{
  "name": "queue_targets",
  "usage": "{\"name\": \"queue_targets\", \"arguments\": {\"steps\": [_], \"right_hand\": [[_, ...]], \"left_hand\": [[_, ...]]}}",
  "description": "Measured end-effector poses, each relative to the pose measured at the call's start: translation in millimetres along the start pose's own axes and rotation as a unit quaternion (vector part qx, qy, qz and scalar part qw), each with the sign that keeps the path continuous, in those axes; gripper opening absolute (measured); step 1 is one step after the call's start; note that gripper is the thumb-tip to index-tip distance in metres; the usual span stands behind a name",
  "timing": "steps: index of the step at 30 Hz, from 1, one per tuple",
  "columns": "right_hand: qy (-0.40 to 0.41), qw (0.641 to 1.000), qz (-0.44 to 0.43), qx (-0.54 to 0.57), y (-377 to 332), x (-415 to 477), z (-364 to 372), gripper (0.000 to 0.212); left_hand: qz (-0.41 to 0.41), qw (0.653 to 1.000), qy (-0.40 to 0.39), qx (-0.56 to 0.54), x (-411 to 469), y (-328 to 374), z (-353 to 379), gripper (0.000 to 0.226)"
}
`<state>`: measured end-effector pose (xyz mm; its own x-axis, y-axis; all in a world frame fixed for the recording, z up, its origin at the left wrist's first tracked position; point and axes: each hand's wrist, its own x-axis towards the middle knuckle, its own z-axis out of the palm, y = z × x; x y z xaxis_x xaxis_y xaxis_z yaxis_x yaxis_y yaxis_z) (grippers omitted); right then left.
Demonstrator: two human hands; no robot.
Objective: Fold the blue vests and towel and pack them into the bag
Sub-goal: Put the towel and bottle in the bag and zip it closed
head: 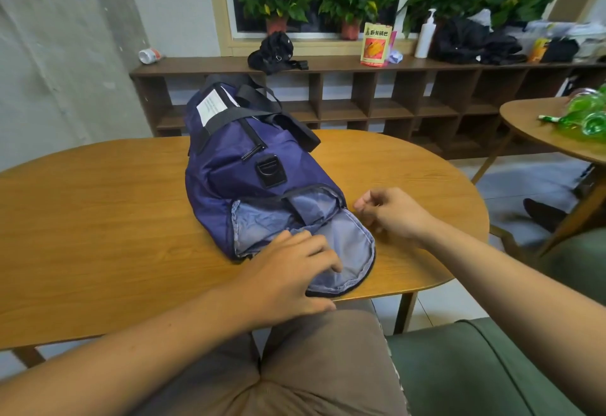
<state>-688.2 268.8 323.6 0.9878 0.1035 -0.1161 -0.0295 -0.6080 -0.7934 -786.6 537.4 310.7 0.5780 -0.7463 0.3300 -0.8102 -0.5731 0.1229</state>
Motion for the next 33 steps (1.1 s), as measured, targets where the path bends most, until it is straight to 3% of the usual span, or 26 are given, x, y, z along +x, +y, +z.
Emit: {"name": "queue_targets", "arguments": {"steps": [4,7,10,13,16,19,23,27,30,33], "right_hand": [[-0.06,0.998,0.008,-0.004,-2,-4,4,0.017],[-0.084,0.996,0.009,-0.009,-6,-5,9,0.02],[-0.075,0.997,0.0,-0.014,-10,-7,13,0.007],[-0.056,0.998,0.013,0.028,-11,-5,17,0.025],[-0.047,0.997,0.046,0.048,-12,-1,21,0.024],[-0.049,0.993,0.062,0.09,-13,1,24,0.015],[-0.006,0.997,0.053,0.058,-14,1,27,0.011],[0.013,0.996,0.062,0.06,-15,1,32,0.019],[0.024,0.991,0.069,0.108,-15,1,35,0.01],[0.031,0.99,0.058,0.126,-15,-1,37,0.017]], "left_hand": [[-0.004,1.0,0.024,0.002,-1,-2,-2,0.011],[-0.05,0.996,0.065,-0.018,-3,-6,-16,0.01],[-0.1,0.986,0.118,-0.056,-7,-12,-38,0.01],[-0.146,0.971,0.18,-0.059,-12,-25,-55,0.009],[-0.184,0.958,0.218,-0.004,-15,-37,-63,0.014],[-0.184,0.943,0.246,0.126,-10,-41,-62,0.021],[-0.087,0.944,0.229,0.222,4,-26,-54,0.029],[0.011,0.95,0.179,0.257,29,-4,-38,0.018],[0.02,0.945,0.129,0.299,52,1,-29,0.026],[0.02,0.944,0.093,0.316,71,-6,-20,0.016]]}}
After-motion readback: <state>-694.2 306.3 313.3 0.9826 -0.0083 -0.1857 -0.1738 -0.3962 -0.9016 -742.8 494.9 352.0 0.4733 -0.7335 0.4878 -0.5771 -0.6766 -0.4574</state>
